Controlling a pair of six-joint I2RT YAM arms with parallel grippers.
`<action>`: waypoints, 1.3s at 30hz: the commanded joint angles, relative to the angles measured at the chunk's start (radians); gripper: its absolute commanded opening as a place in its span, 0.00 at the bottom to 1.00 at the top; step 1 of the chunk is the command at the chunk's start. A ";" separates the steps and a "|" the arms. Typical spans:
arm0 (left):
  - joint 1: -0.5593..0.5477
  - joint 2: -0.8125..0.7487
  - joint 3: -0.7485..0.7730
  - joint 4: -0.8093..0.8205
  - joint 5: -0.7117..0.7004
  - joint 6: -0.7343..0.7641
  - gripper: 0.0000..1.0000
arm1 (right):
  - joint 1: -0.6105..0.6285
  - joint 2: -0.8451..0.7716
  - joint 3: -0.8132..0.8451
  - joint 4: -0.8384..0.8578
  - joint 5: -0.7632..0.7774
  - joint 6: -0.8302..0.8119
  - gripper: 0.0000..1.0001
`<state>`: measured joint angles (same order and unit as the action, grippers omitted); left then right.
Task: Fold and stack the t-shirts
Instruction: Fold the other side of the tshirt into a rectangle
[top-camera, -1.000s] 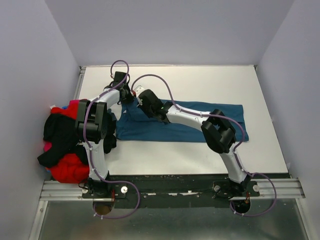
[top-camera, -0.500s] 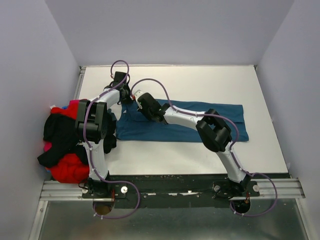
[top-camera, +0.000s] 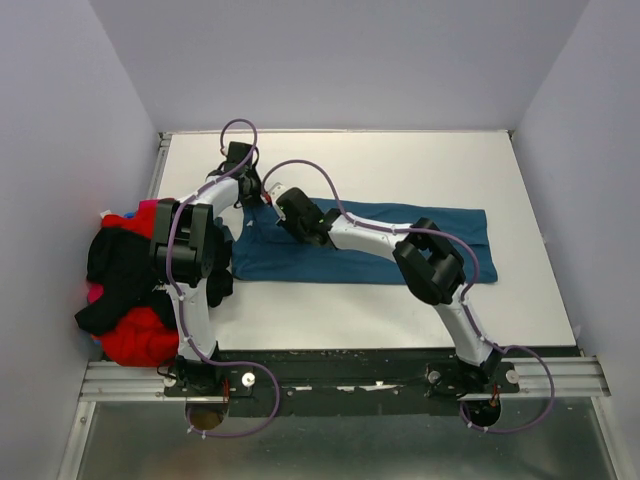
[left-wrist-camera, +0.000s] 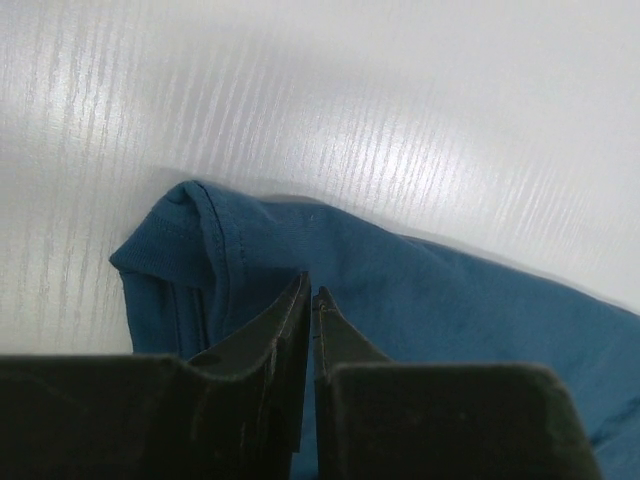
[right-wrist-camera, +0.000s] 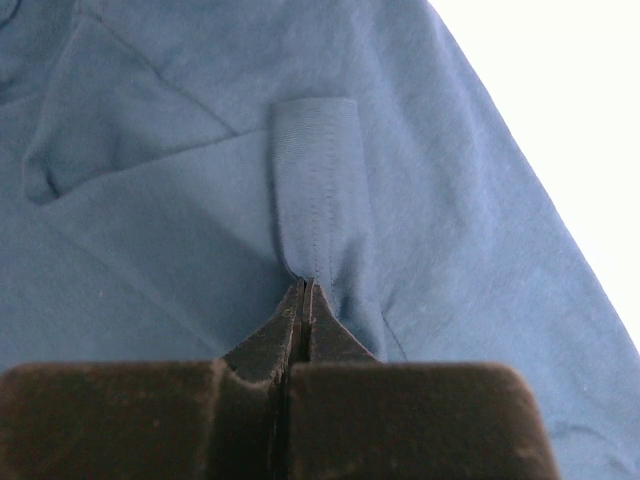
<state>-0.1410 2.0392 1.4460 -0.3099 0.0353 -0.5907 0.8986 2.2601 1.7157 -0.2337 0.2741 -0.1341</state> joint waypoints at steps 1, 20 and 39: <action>0.009 -0.001 0.024 -0.015 0.009 0.011 0.19 | 0.017 -0.094 -0.060 0.000 -0.045 -0.018 0.01; 0.009 -0.065 -0.062 0.012 0.005 0.009 0.19 | 0.045 -0.286 -0.278 -0.061 -0.268 0.073 0.01; -0.015 -0.350 -0.243 0.045 -0.021 -0.018 0.39 | 0.039 -0.461 -0.438 -0.050 -0.285 0.200 0.33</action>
<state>-0.1398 1.8339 1.2800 -0.2802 0.0341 -0.5949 0.9360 1.8713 1.3266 -0.3264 -0.0124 0.0025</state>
